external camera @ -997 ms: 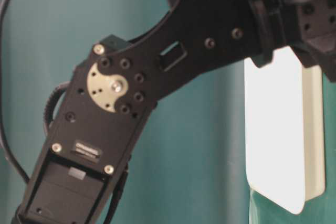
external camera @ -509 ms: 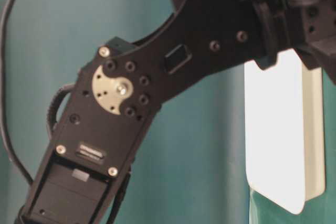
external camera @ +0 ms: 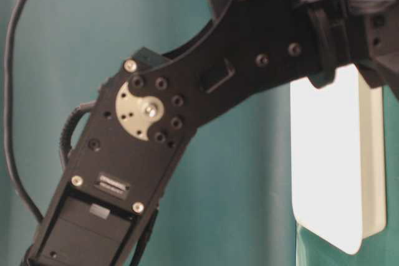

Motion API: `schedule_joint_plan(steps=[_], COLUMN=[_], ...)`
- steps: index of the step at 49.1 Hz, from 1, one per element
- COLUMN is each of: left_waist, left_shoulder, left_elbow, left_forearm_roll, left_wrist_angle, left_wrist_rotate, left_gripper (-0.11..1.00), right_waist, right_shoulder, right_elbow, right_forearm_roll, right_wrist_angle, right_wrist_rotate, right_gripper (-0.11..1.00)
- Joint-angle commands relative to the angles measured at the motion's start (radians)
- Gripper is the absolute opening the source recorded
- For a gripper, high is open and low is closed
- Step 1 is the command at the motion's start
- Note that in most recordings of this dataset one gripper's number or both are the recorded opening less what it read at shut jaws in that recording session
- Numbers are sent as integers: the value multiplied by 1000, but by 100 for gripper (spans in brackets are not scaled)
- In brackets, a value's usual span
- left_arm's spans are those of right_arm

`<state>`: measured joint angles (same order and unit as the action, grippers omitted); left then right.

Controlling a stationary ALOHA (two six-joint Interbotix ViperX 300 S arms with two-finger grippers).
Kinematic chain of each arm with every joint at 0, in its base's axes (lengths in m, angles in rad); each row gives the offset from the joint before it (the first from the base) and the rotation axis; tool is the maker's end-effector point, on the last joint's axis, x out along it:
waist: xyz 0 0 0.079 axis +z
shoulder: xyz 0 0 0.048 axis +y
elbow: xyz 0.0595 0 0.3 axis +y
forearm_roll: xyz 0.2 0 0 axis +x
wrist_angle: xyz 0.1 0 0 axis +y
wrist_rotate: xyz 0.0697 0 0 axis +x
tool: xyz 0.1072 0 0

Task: Pick up the tape from a random location and place it into the white case.
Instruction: 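Lower the left gripper into the white roll's core and close, then lift the white tape roll with the left gripper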

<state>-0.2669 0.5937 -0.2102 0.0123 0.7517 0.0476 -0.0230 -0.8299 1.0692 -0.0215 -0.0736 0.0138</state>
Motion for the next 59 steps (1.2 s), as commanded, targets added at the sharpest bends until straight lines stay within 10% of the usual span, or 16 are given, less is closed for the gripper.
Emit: schedule_joint_plan(steps=[1, 59], left_waist=[-3, -11], left_shoulder=[-26, -356], left_elbow=[-11, -84], left_forearm_roll=[-3, -5], left_wrist_angle=[-3, 244], left_wrist_rotate=[-2, -2], left_gripper=[22, 22], right_waist=[5, 12], right_shoulder=[3, -2], right_elbow=[-26, -43], right_forearm_roll=[-3, -8], right_wrist_angle=[-5, 2], right_wrist_rotate=[-2, -2], right_gripper=[93, 92])
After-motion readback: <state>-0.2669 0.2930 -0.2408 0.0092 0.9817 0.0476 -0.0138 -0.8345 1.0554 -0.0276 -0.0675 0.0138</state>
